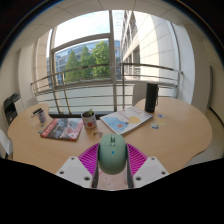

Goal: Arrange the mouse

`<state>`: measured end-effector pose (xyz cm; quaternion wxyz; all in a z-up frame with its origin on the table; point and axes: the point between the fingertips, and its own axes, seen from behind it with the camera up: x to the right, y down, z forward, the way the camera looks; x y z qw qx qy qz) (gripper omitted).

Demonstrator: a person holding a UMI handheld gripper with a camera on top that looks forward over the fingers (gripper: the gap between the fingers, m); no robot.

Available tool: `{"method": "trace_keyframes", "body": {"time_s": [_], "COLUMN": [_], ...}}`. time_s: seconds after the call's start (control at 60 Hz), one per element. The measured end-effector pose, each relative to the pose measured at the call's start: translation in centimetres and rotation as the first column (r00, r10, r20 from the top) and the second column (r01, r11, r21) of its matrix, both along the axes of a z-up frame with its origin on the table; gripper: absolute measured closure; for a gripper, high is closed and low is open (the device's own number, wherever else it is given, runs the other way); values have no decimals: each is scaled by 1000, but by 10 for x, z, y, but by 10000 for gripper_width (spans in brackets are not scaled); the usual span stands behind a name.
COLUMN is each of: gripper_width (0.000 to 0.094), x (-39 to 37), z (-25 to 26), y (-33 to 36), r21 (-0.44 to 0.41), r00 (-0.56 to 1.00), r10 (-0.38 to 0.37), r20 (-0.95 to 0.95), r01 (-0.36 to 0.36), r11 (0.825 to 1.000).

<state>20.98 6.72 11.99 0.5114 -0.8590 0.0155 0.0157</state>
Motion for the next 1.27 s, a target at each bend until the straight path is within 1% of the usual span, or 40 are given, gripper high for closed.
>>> {"method": "trace_keyframes", "body": {"time_s": [0.067,0.117,0.133,0.183,0.25,0.3,0.333,0.4,0.45,0.533,0.717,0.85,0.933,1.017,1.133,1.267], "gripper_width": [537,531,505,481,443,407,338,79,117,75,83,82,84,83,86,85], "x": [-19,-29,-31,-37,-41,-41,-41,-40,-40,-42,-52,-58,-60,-68,-72,-79], "z": [-47,-75,-83,-113,-126,-129,-126,-116,-101,-69,3,40,51,55,54,60], "y": [-3,-6,-7,-9,-14,-16,-18,-26,-36,-58,-123,-169,-196,-226,-262,-293], "r21": [-79,-118,-131,-157,-199,-207,-200,-194,-183,-161,-137,-108,-102,-105,-113,-100], "r00": [1000,1000,1000,1000,1000,1000,1000,999,999,998,996,994,994,996,996,995], "r10": [16,18,18,17,15,9,8,8,0,-16,-46,-51,-57,-46,-42,-44], "r20": [-2,-5,-6,-7,-6,-4,6,32,45,65,78,93,91,79,78,85], "r01": [-16,-19,-18,-18,-16,-10,-7,-1,9,26,56,61,66,54,51,52], "r11": [997,993,991,987,980,978,980,981,983,987,989,992,993,993,992,994]}}
